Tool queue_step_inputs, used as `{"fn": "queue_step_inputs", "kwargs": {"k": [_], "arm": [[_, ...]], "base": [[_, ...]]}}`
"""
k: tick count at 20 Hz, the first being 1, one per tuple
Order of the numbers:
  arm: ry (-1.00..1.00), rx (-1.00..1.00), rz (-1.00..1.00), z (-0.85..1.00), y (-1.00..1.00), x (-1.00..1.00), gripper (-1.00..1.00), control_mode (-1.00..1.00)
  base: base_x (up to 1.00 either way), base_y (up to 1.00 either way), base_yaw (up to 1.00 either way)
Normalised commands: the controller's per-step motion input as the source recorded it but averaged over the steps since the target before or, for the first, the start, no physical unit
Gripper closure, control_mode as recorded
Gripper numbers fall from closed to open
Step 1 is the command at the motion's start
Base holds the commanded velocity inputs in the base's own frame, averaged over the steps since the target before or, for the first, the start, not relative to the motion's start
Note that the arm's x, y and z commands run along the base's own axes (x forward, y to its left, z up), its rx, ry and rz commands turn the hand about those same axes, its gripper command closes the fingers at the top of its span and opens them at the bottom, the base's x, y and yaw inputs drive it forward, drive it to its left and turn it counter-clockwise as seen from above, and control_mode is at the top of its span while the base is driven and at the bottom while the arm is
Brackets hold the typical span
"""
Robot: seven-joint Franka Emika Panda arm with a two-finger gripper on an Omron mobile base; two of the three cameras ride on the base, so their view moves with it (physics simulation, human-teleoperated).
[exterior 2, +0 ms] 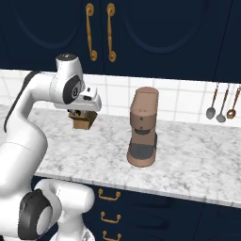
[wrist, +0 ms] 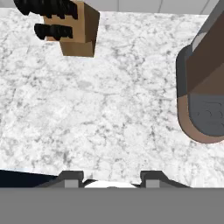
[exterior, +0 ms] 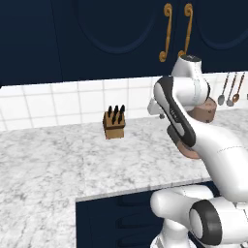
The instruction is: Navigate to the stand mixer.
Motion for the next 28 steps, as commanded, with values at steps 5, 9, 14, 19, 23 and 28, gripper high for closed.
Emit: {"fn": "queue_step_inputs", "kwargs": {"k": [5,9,14,19,23,28], "arm": [[0.02,0.0,0.01,-0.03,0.0,-0.53,-1.0,-1.0],[-0.01,0.08,0.0,-0.3,0.0,-0.95,-1.0,-1.0],[0.0,0.09,0.0,-0.17,0.0,-0.92,-1.0,-1.0],[0.0,0.03,0.0,-0.01,0.0,-0.42,-1.0,1.0],[0.0,0.0,0.0,0.0,0.0,0.0,-1.0,1.0],[0.0,0.0,0.0,0.0,0.0,0.0,-1.0,1.0]], "base": [[0.0,0.0,0.0],[0.0,0.0,0.0],[0.0,0.0,0.0],[-0.34,-0.04,0.0],[-1.0,-0.73,-0.27],[-0.68,-0.96,-0.39]]}}
